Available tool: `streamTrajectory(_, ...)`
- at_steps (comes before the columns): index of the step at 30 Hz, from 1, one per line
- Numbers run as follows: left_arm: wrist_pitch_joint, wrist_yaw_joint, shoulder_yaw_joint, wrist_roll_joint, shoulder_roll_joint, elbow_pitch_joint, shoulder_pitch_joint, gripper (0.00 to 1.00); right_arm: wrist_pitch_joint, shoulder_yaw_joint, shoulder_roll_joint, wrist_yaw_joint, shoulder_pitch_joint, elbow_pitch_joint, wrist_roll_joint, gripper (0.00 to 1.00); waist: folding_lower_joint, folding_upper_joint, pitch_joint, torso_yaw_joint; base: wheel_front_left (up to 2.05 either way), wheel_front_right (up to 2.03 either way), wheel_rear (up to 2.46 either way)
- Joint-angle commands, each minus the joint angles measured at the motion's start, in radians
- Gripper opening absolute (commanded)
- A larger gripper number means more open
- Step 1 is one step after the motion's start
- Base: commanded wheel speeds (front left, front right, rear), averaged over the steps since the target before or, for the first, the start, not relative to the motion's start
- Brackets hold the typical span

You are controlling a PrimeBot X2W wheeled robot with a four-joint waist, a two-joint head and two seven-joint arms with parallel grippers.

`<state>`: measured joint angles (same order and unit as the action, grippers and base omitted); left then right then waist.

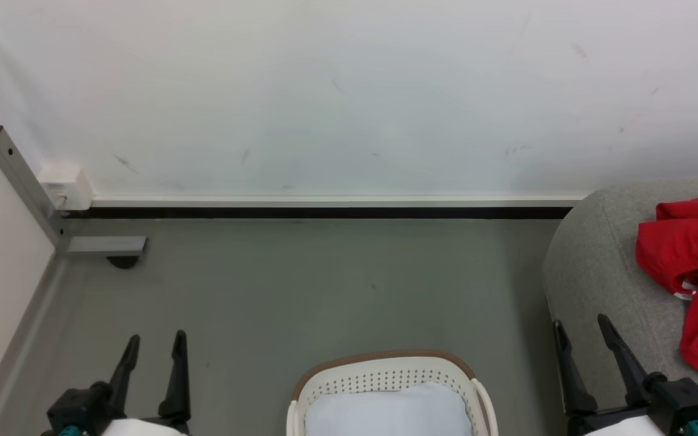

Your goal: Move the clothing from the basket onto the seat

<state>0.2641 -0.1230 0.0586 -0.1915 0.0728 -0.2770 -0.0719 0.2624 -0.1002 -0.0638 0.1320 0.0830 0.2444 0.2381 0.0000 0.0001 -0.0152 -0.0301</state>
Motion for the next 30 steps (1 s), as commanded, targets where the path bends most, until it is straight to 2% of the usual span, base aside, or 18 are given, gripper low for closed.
streamTrajectory(1,0.0,-0.004,0.006,0.012,-0.003,-0.003,-0.006,1.0,0.003,-0.002,-0.004,-0.003,0.013,0.005,0.005,1.0,0.0,-0.0001,-0.001,-0.001,0.0,0.0,0.0)
streamTrajectory(3,0.0,-0.005,0.005,0.01,-0.004,-0.009,-0.007,1.0,0.003,-0.005,-0.005,-0.002,0.014,0.006,0.008,1.0,0.0,-0.0001,-0.003,-0.002,0.0,0.0,0.0)
streamTrajectory(4,0.0,-0.001,0.001,0.004,-0.003,-0.008,-0.002,0.0,0.0,-0.005,-0.001,0.0,0.003,0.005,0.003,0.0,0.0,-0.0001,-0.003,-0.002,0.0,0.0,0.0)
streamTrajectory(8,-0.008,0.0,0.002,-0.011,-0.01,-0.037,0.01,0.0,-0.005,-0.005,0.002,0.0,-0.016,0.028,0.018,0.0,0.0,-0.0001,-0.004,-0.002,0.0,0.0,0.0)
streamTrajectory(30,-0.107,-0.002,0.016,-0.393,-0.013,-0.015,-0.004,0.0,-0.102,0.05,0.002,0.0,-0.003,0.018,0.388,0.0,0.0,-0.0001,0.0,0.003,0.0,0.0,0.0)
